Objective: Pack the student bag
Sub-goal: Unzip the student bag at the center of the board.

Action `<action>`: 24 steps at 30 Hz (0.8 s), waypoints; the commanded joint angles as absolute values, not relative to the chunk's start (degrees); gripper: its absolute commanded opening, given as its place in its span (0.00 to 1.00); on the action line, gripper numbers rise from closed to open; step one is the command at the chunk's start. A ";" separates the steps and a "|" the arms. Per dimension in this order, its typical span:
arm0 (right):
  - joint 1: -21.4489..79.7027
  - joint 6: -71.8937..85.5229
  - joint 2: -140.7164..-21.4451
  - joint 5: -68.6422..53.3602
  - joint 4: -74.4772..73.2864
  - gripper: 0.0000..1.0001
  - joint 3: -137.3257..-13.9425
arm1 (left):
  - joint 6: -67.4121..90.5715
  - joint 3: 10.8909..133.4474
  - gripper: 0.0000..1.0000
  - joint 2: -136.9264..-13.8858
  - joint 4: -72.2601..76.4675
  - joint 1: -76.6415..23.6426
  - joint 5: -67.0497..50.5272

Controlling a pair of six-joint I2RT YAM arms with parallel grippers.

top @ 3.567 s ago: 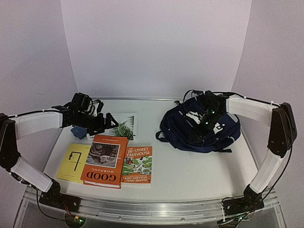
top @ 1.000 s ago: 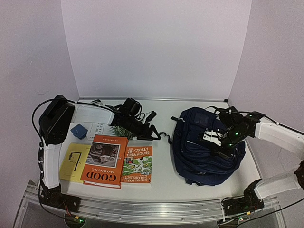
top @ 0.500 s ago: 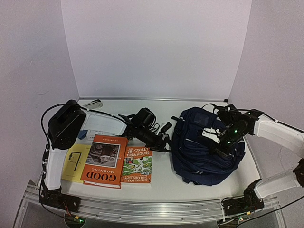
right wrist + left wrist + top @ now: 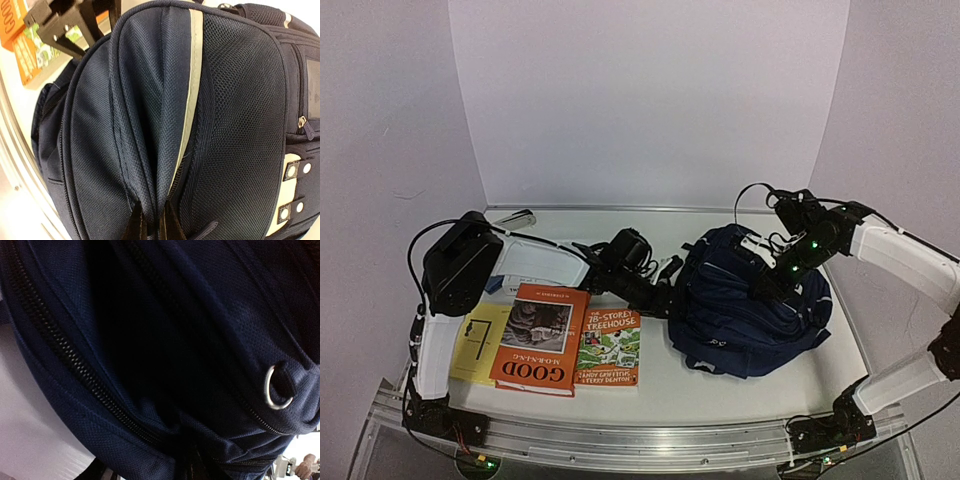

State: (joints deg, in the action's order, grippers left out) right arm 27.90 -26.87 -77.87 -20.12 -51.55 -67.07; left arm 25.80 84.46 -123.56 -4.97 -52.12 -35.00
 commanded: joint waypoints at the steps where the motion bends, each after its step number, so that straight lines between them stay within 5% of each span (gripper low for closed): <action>1: 27.51 -24.62 -76.65 -26.36 -45.64 0.00 -71.04 | 22.42 78.06 0.49 -113.59 -4.31 -52.44 -25.10; 12: 27.51 -21.21 -80.58 -29.77 -44.43 0.00 -70.73 | 8.20 71.18 0.50 -98.84 -4.30 -60.22 -10.20; 24: 27.29 -18.11 -81.46 -34.48 -44.56 0.00 -75.23 | 1.45 65.26 0.35 -93.68 -0.24 -65.46 -10.09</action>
State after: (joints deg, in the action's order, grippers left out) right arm 27.30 -18.98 -82.54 -29.00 -48.89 -70.98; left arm 4.59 66.62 -97.77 -2.88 -65.78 -11.76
